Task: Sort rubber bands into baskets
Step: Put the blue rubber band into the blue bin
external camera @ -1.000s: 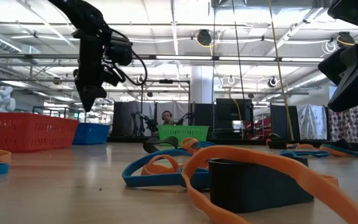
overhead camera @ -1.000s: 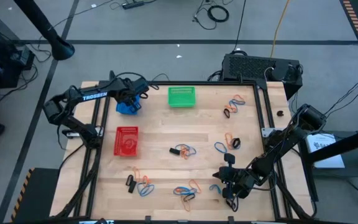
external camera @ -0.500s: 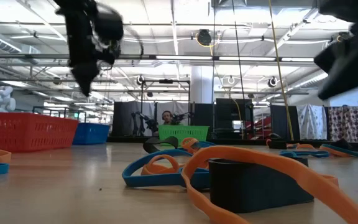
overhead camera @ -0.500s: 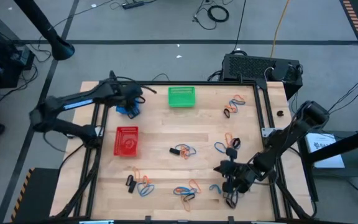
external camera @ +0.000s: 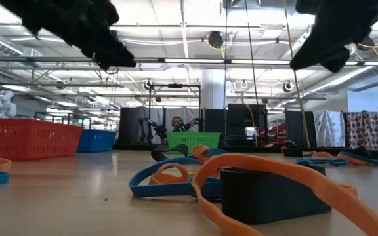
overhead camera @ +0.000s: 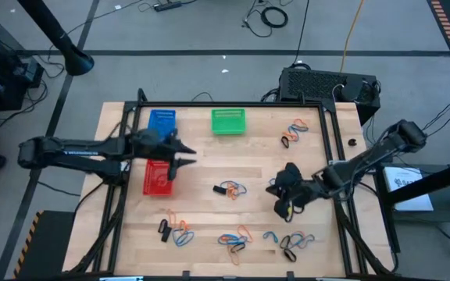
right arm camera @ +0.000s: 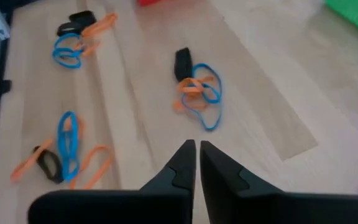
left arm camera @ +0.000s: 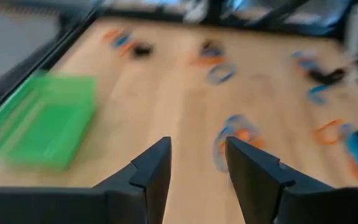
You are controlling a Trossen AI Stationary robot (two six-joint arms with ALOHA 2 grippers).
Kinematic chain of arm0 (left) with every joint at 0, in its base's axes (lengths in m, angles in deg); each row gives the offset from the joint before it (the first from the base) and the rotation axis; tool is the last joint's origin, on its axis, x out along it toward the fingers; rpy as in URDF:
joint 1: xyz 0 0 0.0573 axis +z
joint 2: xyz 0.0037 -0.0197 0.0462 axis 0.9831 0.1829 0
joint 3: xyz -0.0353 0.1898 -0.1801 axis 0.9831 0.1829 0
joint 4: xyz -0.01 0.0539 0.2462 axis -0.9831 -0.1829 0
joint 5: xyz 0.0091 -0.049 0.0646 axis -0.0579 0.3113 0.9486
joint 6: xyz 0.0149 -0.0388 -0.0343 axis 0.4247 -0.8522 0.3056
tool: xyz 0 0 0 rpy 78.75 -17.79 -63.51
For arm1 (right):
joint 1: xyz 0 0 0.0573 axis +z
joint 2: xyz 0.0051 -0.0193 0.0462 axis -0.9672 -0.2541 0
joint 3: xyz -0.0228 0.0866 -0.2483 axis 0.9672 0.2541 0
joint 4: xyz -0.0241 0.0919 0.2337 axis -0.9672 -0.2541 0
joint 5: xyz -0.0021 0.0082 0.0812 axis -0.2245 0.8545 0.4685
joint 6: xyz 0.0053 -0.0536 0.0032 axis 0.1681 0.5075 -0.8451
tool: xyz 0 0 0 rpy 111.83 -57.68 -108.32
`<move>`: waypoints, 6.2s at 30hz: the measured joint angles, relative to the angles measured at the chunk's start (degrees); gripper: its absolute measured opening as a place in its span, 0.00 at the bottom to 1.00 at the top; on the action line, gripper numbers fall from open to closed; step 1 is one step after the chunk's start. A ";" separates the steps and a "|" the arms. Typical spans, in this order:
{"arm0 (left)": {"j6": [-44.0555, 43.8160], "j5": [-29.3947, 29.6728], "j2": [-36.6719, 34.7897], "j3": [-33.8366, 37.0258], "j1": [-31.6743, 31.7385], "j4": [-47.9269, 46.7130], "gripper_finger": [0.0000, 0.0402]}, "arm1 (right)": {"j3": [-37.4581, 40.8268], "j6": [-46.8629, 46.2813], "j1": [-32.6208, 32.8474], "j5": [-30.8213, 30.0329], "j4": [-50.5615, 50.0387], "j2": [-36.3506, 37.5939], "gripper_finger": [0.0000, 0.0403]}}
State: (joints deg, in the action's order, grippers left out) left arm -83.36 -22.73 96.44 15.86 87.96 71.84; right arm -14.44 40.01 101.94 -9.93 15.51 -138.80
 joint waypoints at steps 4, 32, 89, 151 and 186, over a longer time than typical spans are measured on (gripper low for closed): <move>0.21 -0.10 1.28 7.04 -4.90 17.97 0.40 | -0.07 -9.36 -6.80 0.02 -6.25 0.54 0.09; 6.73 2.48 2.09 12.67 -13.03 29.95 0.40 | -0.04 0.71 -71.41 16.34 -7.87 -9.51 0.26; -1.00 3.92 23.91 12.61 -14.90 53.18 0.40 | 4.33 9.62 -18.36 24.20 44.11 -5.85 0.00; 8.42 -1.84 43.22 0.02 -21.77 62.08 0.02 | -4.17 17.05 -6.32 12.22 65.93 -30.50 0.00; -4.14 32.57 7.02 -9.84 11.57 -29.37 0.00 | -4.22 25.77 -7.55 8.96 37.24 -24.27 0.35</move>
State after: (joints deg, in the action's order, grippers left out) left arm -87.50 9.84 103.45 6.02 99.53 42.47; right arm -18.66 65.77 94.40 -0.97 52.74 -163.07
